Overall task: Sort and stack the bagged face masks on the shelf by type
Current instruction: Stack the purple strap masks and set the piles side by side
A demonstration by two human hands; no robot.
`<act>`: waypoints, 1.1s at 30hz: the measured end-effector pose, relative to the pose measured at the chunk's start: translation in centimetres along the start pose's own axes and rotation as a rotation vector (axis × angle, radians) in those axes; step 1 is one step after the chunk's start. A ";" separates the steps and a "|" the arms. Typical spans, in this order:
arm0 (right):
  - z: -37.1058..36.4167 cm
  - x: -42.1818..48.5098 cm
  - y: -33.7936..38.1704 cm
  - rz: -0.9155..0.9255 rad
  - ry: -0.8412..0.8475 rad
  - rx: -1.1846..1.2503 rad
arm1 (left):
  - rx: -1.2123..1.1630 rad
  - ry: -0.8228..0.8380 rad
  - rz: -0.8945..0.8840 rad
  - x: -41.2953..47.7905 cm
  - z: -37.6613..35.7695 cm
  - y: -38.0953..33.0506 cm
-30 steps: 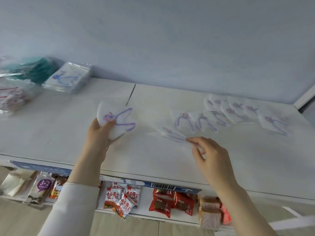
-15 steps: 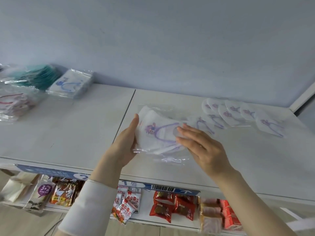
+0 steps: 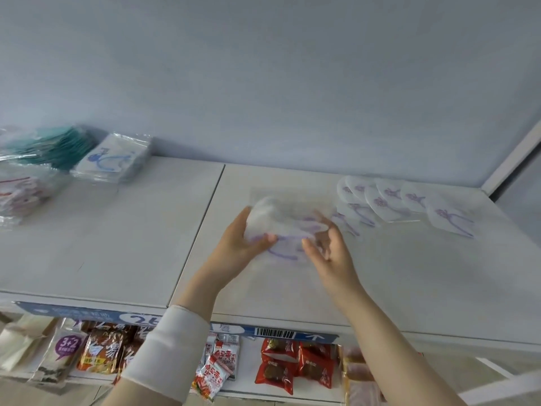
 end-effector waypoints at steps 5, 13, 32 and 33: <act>0.0 -0.3 -0.8 -0.040 -0.006 0.050 | -0.053 -0.007 0.052 -1.1 -0.4 1.2; 0.6 2.3 -0.3 -0.051 -0.043 -0.092 | 0.050 -0.112 0.084 0.3 -0.5 1.4; 3.8 4.9 -2.1 0.560 -0.132 -1.013 | 0.184 -0.510 0.418 2.3 4.4 2.6; 3.8 4.5 -1.8 0.572 -0.135 -0.929 | 0.196 -0.483 0.420 2.1 4.4 2.5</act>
Point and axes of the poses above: each hand's wrist, its own x-axis towards the middle knuckle, its own z-axis out of the back of the hand, y = z × x, the point moved 1 cm from there along x, towards the middle knuckle, and after that the axes turned 15 degrees about -y, right-handed, at the moved point
